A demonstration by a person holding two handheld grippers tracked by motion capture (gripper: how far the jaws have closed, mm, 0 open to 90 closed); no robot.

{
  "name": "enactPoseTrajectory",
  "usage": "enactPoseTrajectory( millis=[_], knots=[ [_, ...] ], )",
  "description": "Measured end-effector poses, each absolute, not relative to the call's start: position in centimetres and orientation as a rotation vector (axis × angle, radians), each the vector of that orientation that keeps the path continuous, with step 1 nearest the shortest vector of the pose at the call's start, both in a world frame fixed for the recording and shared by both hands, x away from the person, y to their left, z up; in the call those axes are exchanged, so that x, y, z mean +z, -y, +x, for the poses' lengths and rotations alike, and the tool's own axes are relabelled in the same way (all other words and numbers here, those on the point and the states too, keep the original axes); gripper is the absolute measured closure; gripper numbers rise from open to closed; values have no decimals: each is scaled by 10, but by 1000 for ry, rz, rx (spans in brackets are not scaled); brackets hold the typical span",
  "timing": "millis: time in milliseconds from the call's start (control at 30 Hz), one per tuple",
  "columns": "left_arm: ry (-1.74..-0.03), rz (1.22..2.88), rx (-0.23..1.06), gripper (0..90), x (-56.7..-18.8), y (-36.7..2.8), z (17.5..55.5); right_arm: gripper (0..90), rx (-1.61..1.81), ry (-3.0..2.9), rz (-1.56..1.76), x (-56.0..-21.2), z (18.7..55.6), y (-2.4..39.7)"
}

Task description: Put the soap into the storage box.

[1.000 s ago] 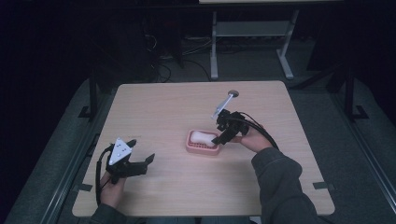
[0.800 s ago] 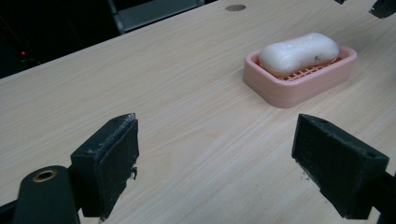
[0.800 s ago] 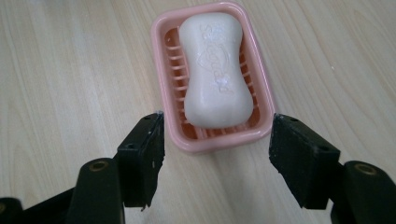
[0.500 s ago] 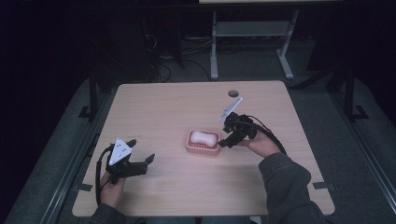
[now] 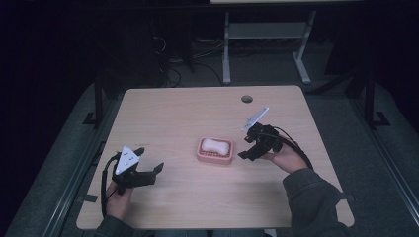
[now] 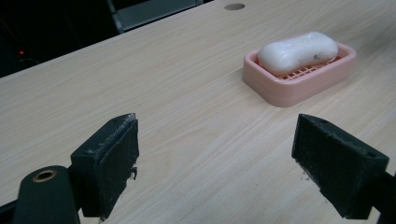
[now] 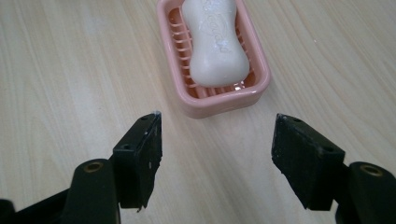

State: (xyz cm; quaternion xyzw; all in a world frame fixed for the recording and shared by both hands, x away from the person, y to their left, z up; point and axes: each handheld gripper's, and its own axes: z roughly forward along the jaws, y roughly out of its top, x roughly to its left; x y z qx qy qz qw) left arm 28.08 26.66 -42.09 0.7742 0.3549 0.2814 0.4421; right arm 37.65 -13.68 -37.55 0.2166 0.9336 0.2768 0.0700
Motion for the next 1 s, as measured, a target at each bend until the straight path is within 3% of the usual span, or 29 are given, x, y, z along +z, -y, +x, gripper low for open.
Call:
enactPoseTrajectory(
  millis=[533,1000],
  knots=[
    [-873,1930,691,146,-421,-265,280,323,861,-2746,709,-368,358,166],
    [-868,1931,684,146,-421,-265,279,316,867,-2716,820,-382,338,199]
  ],
)
